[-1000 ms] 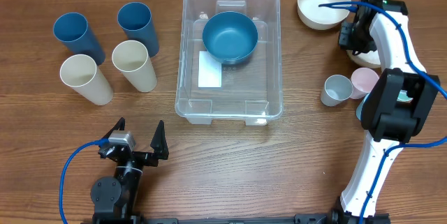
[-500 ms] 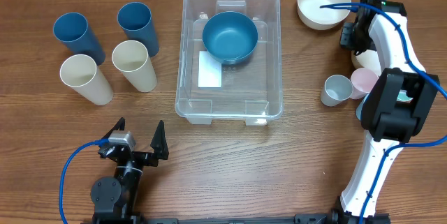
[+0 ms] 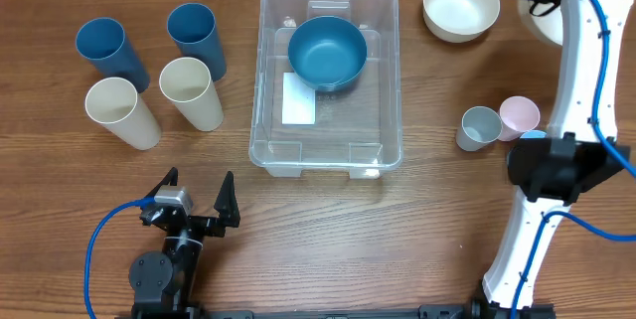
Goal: Pack container
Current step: 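Carry the cream bowl into the bin and nest it in the blue bowl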
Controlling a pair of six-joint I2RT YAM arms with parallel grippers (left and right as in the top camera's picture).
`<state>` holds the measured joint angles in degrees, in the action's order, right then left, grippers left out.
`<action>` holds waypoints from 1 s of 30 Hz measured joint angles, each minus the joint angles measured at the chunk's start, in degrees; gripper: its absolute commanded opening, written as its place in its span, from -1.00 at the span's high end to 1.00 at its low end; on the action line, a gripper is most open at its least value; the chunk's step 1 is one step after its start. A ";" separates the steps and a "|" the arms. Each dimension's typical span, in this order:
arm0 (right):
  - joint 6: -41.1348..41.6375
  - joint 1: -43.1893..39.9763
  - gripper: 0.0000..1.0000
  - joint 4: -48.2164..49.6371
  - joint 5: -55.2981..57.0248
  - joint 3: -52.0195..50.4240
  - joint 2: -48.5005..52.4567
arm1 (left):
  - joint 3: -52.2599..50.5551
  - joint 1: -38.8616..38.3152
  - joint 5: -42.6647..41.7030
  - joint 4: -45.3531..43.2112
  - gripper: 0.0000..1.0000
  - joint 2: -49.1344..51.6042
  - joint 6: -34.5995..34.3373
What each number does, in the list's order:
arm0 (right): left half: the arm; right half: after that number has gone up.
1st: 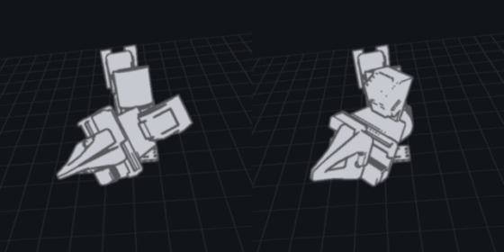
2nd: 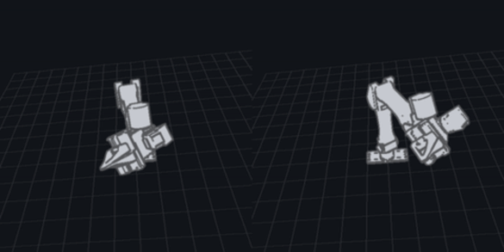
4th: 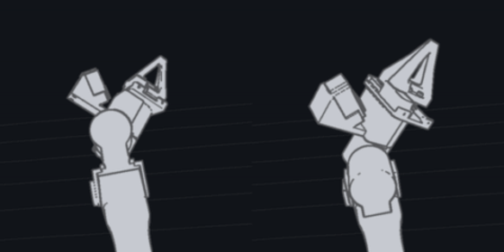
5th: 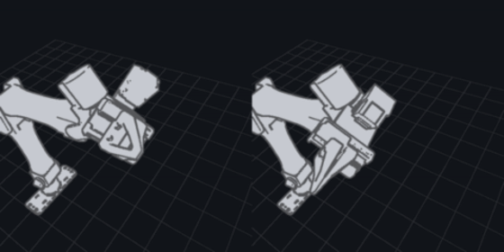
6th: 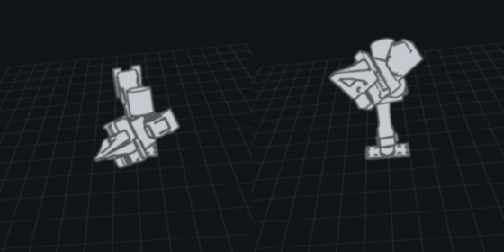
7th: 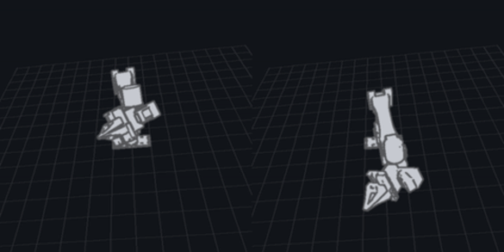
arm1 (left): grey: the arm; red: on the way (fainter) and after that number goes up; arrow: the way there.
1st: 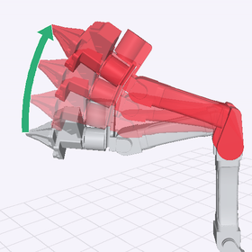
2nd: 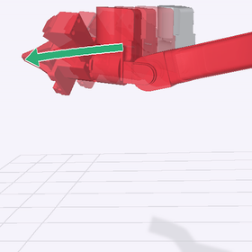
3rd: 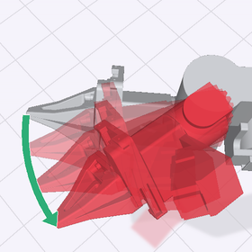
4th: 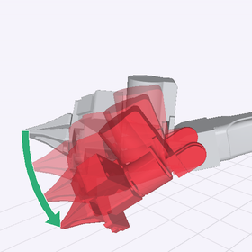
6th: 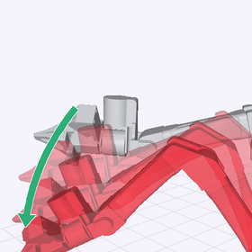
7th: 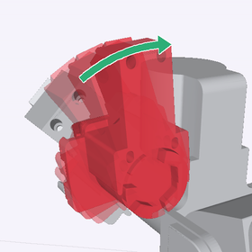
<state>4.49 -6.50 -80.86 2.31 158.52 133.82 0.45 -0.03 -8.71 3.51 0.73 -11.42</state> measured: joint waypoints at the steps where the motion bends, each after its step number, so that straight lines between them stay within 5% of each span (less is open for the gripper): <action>1: -0.02 1.31 0.92 -1.29 -1.16 2.19 0.00 | 0.00 0.00 0.00 0.00 -1.00 0.00 0.00; 6: -1.05 15.37 0.92 -8.63 -5.07 9.97 0.00 | 0.00 0.00 0.00 0.00 -1.00 0.00 0.00; 14: -3.08 34.10 0.93 -11.76 -2.84 7.96 0.00 | 0.00 0.00 0.00 0.00 -1.00 0.02 0.00; 23: -9.84 36.92 0.93 2.56 -1.70 -12.98 0.02 | 0.00 0.00 0.00 0.00 -1.00 0.02 0.00; 30: -15.23 38.03 0.93 10.56 -1.68 -17.84 0.02 | 0.00 0.00 -0.02 0.00 -1.00 0.00 0.00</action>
<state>-10.74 31.53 -70.30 0.62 140.68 133.84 0.45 -0.03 -8.73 3.51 0.73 -11.42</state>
